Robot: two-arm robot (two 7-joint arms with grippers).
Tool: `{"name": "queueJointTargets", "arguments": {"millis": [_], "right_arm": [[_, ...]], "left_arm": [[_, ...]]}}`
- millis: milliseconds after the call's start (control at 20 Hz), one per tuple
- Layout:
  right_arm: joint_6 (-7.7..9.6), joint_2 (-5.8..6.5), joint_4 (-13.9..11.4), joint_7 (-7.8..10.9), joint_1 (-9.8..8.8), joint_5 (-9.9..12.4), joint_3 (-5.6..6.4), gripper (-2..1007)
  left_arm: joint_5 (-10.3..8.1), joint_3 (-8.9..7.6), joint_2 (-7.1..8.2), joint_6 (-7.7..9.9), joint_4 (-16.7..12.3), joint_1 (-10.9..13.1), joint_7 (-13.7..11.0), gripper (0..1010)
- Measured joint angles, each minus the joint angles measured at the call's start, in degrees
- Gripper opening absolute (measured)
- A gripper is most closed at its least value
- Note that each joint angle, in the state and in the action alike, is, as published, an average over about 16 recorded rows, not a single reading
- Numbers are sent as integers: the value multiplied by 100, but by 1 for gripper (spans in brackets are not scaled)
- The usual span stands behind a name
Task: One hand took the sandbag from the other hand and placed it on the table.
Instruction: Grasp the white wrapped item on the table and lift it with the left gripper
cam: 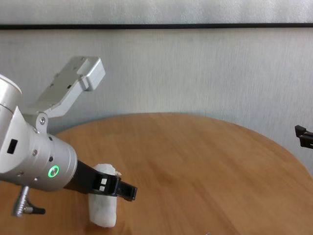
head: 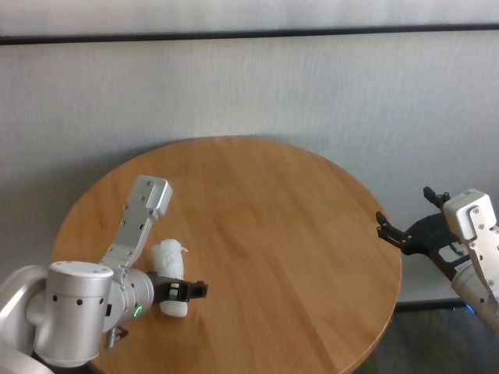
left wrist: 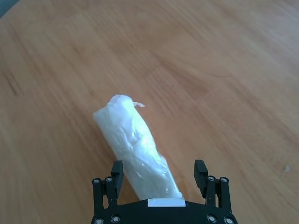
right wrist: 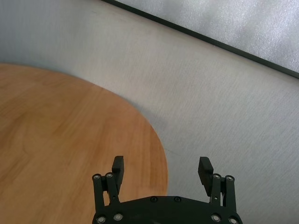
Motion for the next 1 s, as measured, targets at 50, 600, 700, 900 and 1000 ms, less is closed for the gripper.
{"name": "queueJointTargets", "arguments": {"millis": [50, 600, 700, 900, 1000], "right_arm": [[0, 0, 0, 0, 0, 0, 0, 1002], [0, 0, 0, 0, 0, 0, 0, 1002], [0, 0, 0, 0, 0, 0, 0, 1002], [0, 0, 0, 0, 0, 0, 0, 1002], [0, 0, 0, 0, 0, 0, 0, 1002]], "left_arm": [[17, 0, -19, 1, 39, -11, 5, 1000], [228, 6, -153, -27, 400, -104, 16, 1000], [271, 15, -164, -51, 446, -117, 4, 1000], [363, 36, -175, -141, 512, -129, -12, 1000], [404, 45, -176, -187, 531, -131, -17, 1000]]}}
